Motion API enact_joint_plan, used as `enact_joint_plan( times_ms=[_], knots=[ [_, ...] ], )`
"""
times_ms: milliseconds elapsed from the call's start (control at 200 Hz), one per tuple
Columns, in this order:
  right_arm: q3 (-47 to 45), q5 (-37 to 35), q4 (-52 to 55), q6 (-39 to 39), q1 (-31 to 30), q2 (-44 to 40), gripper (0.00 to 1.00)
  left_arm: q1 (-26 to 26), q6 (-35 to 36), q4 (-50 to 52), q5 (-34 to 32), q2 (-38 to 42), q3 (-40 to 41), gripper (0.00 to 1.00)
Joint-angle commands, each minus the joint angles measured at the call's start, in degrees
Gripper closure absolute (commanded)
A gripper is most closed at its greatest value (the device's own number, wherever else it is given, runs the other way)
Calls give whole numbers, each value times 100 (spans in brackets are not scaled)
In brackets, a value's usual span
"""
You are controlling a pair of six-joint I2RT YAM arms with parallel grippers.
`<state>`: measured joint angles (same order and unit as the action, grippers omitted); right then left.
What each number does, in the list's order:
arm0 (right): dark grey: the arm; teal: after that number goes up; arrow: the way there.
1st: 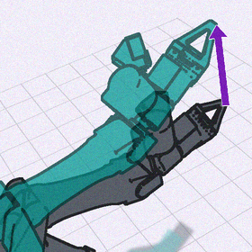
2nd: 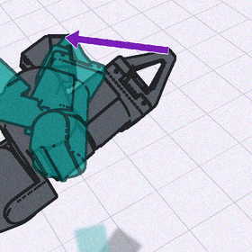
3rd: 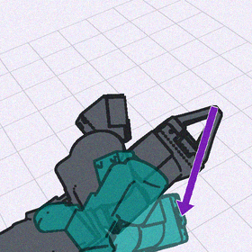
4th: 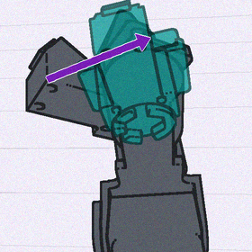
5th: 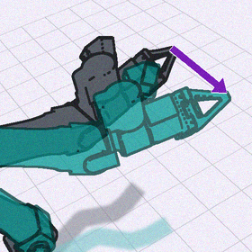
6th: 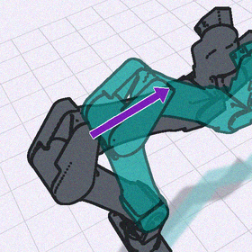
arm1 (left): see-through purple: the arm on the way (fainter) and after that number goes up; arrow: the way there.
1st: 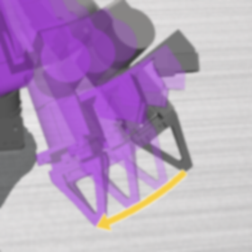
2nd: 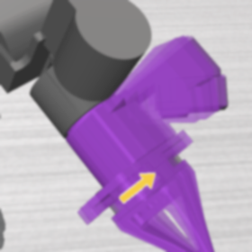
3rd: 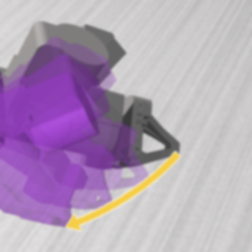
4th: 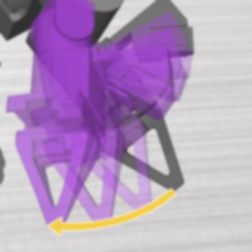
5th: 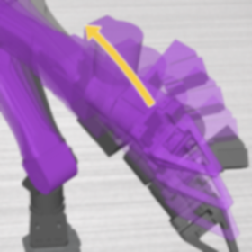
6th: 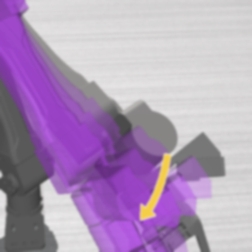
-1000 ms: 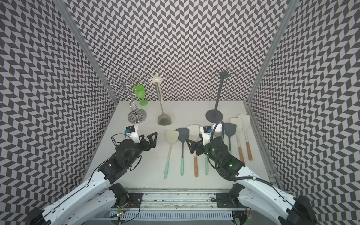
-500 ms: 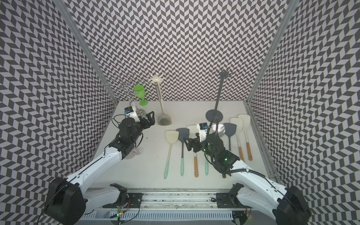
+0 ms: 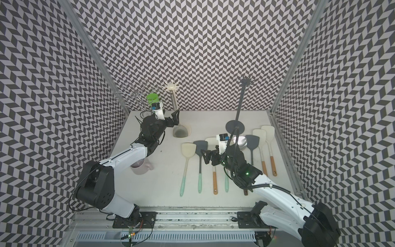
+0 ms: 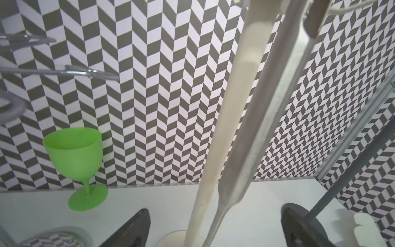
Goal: Take the spatula off the kitchen utensil rack
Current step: Take off the spatula from the rack.
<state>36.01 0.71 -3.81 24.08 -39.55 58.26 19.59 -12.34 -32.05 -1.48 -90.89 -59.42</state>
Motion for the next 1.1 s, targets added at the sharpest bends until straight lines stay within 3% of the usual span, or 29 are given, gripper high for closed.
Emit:
enact_joint_plan(
  times_ms=[0,125,521,661,761,861,1097],
  knots=[
    [-34,-114,-222,-29,26,18,2,-95,458,-459,258,-223,-286,12],
    [-118,-71,-379,-2,26,60,11,-105,636,-735,512,-360,-385,28],
    [-319,24,-643,159,26,85,16,-96,765,-658,537,-653,-933,53],
    [-305,65,-650,188,24,80,16,-99,792,-716,512,-668,-955,55],
    [-301,78,-634,177,21,81,14,-79,844,-689,534,-741,-1058,46],
    [-296,71,-594,168,30,55,14,-62,879,-660,484,-817,-1140,45],
    [-399,85,-586,198,26,-77,16,18,994,-684,262,-894,-1219,60]
  ],
)
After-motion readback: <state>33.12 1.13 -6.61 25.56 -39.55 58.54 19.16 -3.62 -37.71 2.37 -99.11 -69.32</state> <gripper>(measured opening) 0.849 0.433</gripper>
